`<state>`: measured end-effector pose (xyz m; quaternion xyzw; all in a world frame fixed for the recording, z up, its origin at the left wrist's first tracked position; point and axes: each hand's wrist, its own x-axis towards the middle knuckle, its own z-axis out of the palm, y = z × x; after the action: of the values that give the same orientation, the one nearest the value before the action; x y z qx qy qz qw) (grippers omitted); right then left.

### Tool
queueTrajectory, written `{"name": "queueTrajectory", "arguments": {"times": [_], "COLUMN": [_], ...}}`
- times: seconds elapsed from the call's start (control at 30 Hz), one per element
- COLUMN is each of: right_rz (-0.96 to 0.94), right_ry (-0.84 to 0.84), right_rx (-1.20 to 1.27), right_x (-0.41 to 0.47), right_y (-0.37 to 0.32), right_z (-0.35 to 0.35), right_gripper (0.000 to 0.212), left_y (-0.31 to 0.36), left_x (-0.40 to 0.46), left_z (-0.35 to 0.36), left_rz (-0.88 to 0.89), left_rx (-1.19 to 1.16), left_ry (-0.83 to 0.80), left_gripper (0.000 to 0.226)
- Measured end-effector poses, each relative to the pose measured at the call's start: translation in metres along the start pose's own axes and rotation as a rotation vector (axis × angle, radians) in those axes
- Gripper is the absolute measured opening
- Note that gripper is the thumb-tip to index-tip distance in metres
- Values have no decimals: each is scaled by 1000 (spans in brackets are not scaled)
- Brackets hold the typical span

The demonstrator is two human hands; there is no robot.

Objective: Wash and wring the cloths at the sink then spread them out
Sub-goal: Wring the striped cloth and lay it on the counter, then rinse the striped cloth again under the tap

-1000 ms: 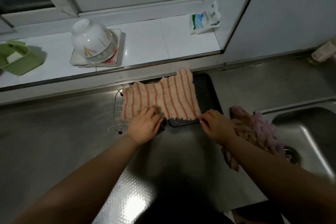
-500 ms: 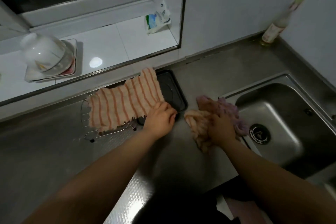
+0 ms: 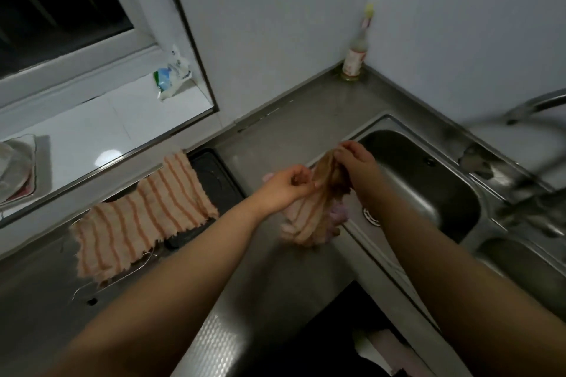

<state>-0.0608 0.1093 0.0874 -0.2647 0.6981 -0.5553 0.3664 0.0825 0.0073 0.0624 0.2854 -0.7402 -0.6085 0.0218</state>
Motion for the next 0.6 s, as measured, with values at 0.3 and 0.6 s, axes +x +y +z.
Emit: {"name": "queueTrajectory", "arguments": {"times": [0.3,0.6], "right_rz": [25,487], "right_ry": [247,812], "right_rx": [10,319], "right_x": [-8,-16], "right_y": [16,112], "right_z": [-134,-288], "right_gripper": [24,20], "left_y": [71,91], "left_x": [80,167], "left_z": [96,182], "left_rz": [-19,-161], "left_rx": [-297,-626], "left_ry": [-130,-163], "left_gripper": [32,32]}}
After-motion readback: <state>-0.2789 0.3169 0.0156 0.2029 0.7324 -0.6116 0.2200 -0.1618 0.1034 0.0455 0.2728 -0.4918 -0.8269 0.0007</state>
